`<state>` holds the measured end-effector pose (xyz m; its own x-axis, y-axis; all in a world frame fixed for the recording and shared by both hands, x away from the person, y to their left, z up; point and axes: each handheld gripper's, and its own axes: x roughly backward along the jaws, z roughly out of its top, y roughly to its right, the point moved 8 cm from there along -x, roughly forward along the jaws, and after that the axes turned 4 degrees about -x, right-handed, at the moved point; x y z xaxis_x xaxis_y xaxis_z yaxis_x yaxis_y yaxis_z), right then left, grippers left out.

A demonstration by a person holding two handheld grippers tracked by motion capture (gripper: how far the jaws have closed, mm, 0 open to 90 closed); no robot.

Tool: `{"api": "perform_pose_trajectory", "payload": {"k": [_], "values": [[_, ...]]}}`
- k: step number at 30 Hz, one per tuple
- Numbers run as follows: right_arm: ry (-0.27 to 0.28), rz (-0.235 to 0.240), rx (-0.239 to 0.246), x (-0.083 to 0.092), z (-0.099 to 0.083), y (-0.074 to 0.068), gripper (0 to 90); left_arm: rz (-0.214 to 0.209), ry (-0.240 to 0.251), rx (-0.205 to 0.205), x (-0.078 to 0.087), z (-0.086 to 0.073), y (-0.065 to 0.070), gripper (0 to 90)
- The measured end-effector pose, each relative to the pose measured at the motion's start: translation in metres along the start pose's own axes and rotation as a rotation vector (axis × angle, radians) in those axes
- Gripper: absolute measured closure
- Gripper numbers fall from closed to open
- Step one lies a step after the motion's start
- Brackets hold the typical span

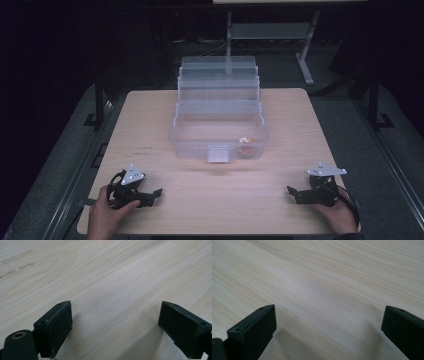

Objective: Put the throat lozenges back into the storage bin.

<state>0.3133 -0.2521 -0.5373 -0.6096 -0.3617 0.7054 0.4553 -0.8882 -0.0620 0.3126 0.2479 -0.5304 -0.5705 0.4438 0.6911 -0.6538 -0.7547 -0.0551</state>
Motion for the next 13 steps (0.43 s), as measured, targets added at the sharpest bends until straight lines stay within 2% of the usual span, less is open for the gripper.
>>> {"api": "perform_pose_trajectory", "payload": {"k": [2,7,13], "values": [[-0.014,-0.003,0.004,-0.0019,-0.0019,-0.0004,0.0,0.0,0.0,0.0,0.0,0.0,0.0,11.0],[-0.016,0.004,-0.017,-0.0022,-0.0027,0.0,0.0,0.0,0.0,0.0,0.0,0.0,0.0,11.0],[-0.015,-0.004,-0.021,-0.0022,-0.0027,0.0014,0.0,0.001,-0.001,0.0,0.0,0.0,0.0,11.0]]}}
